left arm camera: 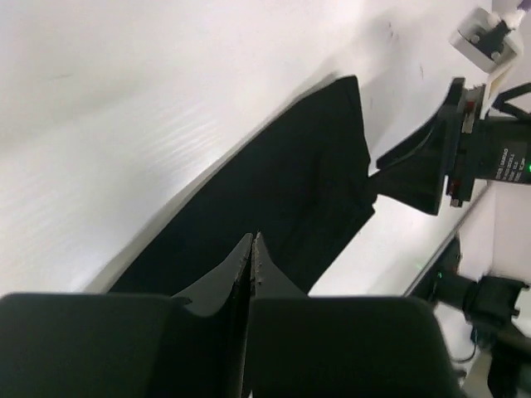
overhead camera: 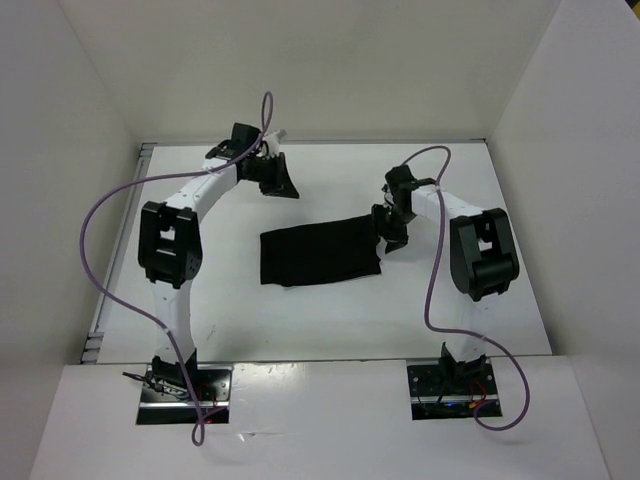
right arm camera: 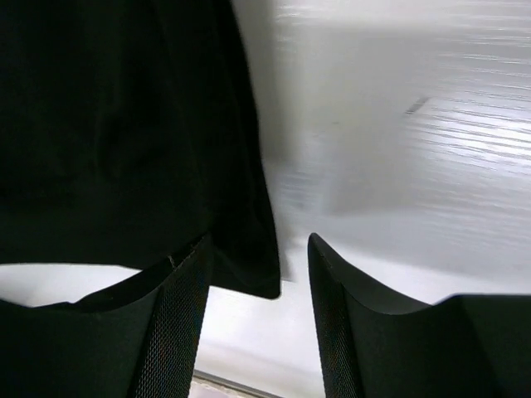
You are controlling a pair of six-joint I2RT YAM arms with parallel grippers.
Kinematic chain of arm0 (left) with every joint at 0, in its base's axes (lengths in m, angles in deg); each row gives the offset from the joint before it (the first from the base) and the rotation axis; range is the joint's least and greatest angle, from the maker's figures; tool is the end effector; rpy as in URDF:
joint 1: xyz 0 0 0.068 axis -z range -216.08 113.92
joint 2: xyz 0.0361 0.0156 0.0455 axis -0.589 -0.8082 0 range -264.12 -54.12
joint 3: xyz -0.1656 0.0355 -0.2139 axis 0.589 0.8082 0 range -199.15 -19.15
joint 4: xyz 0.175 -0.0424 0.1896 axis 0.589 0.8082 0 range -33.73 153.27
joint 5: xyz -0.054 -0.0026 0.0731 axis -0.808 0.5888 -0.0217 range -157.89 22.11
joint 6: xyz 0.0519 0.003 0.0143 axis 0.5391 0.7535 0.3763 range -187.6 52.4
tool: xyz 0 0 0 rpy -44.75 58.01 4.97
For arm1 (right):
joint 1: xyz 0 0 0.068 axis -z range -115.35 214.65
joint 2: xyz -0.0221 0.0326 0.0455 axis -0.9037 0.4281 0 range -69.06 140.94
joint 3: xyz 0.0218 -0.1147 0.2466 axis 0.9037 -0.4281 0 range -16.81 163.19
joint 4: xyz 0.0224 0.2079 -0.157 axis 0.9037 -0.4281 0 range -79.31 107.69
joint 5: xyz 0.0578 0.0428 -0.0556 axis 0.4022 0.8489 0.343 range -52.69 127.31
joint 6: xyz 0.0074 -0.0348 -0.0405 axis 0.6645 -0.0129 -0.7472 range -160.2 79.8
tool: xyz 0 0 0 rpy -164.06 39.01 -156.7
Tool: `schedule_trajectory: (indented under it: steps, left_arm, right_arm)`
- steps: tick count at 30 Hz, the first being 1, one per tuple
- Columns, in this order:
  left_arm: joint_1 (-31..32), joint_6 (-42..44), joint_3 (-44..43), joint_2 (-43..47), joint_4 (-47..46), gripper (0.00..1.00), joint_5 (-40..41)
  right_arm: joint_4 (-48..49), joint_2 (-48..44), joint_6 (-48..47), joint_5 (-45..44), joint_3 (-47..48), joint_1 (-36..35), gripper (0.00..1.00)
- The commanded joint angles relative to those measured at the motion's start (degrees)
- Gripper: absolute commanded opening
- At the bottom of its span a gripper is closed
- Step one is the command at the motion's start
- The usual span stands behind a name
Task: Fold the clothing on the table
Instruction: Fold the skirt
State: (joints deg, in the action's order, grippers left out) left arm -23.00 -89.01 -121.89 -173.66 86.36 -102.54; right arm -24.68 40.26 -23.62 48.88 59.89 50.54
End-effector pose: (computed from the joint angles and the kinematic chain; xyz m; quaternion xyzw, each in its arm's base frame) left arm 0.4558 -0.1268 0.2544 0.0447 0.8935 -0.3684 0.2528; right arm 0.3613 0.0982 0.1760 0.0081 0.9864 0.1308 0.0989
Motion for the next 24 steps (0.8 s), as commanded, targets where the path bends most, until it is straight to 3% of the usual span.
schedule_trajectory:
  steps: [1, 5, 12, 24]
  left_arm:
    - [1.0, 3.0, -3.5, -6.7, 2.8, 0.01, -11.1]
    - [2.1, 4.5, -5.6, -10.4, 3.9, 0.01, -11.0]
    - [2.7, 5.6, -9.1, -15.4, 5.3, 0.01, -9.5]
    - [4.3, 5.6, -12.4, -21.8, 6.4, 0.01, -8.4]
  right_arm:
    - [4.6, 0.9, -2.3, 6.8, -1.3, 0.3, 0.55]
    - [5.6, 2.1, -2.9, 10.1, -3.1, 1.5, 0.52]
    - [6.8, 4.4, -3.4, 15.0, -5.0, 2.5, 0.36]
    - [7.4, 6.1, -3.4, 18.0, -8.0, 2.5, 0.31]
